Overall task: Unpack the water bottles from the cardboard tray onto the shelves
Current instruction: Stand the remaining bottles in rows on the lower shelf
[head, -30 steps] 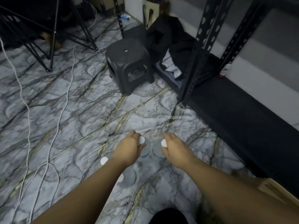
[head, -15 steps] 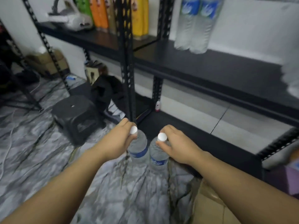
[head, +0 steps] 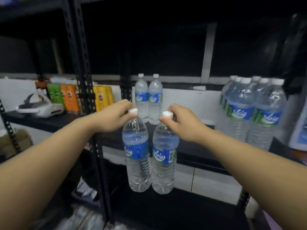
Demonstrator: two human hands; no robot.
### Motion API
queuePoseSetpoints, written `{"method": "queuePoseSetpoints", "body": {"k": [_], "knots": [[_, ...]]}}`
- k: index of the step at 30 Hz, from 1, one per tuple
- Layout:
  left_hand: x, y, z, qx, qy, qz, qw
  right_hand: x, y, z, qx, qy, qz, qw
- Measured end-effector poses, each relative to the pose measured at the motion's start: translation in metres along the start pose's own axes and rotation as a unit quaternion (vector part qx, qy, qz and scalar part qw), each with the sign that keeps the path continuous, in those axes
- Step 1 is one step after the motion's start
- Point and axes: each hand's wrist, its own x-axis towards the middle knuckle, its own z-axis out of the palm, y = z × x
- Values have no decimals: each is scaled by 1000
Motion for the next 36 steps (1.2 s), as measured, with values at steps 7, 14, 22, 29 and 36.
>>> {"method": "queuePoseSetpoints", "body": {"k": [7, 14, 22, 29, 36], "knots": [[77, 25, -59, 9, 62, 22, 998, 56, -11, -67, -34, 86, -4, 996], [145, 19, -56, 2, 69, -14, 998, 95, 12, -84, -41, 124, 38, 991], [178, 15, -14, -16, 40, -39, 998, 112, 60, -67, -65, 140, 120, 981], [205, 15, 15, -14, 62, -45, 997, 133, 82, -55, -70, 143, 146, 976], [204, 11, 28, -62, 103, -62, 991, 141, 80, -44, -58, 159, 155, 973]]}}
